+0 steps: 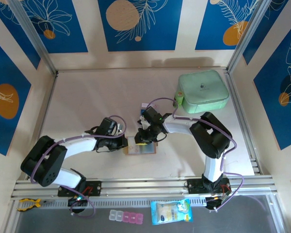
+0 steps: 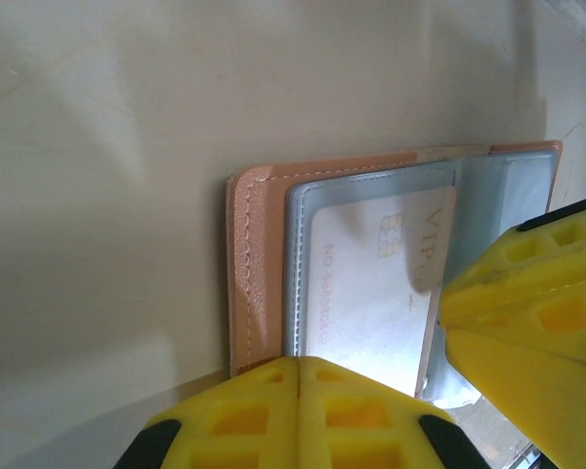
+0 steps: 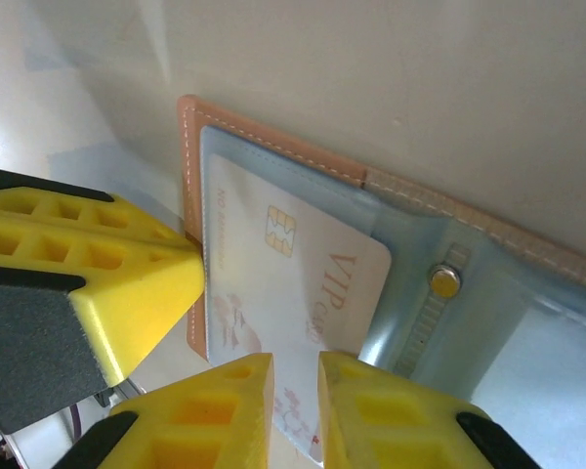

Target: Take the credit cards out of the card holder

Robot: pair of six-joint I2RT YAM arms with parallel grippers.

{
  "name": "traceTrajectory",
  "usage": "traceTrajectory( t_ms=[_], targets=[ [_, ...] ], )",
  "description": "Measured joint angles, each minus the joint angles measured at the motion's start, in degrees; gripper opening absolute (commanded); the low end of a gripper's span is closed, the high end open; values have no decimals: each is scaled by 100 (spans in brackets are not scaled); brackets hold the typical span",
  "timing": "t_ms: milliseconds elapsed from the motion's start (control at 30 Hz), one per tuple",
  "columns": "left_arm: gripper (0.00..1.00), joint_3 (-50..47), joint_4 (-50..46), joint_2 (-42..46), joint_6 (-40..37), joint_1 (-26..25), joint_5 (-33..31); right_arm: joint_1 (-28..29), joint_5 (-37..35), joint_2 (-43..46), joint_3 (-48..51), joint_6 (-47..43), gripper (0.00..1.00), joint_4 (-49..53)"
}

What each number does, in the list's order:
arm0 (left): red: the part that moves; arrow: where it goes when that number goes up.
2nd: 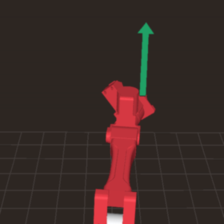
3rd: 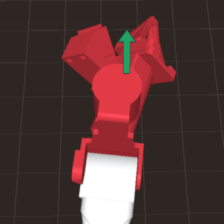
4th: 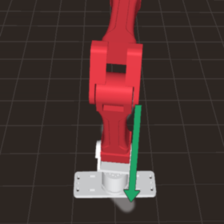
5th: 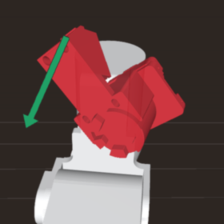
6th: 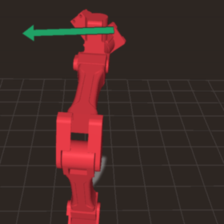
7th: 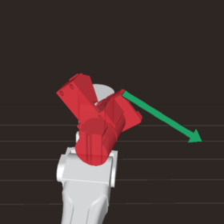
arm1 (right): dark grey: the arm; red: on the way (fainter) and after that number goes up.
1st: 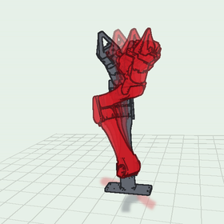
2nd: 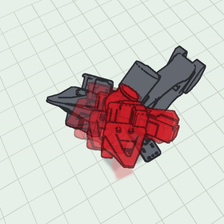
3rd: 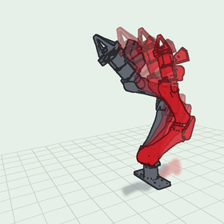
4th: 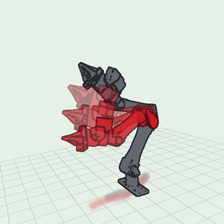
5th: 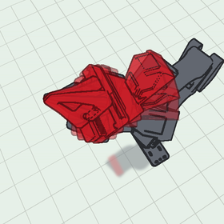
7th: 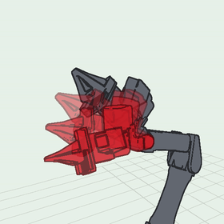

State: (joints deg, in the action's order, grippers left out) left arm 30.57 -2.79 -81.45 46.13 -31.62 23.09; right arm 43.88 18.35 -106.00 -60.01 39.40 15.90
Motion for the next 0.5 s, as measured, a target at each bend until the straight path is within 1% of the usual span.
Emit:
traceTrajectory(
  t_ms=[300, 500],
  targets=[
    [0, -17, 133, -116, 2, 2, 101, 13, -31, -39, 0, 0, 20, 9],
    [0, -63, 195, -111, 2, 11, 109, 94, -238, -35, 0, 0, 20, 42]
  ],
)
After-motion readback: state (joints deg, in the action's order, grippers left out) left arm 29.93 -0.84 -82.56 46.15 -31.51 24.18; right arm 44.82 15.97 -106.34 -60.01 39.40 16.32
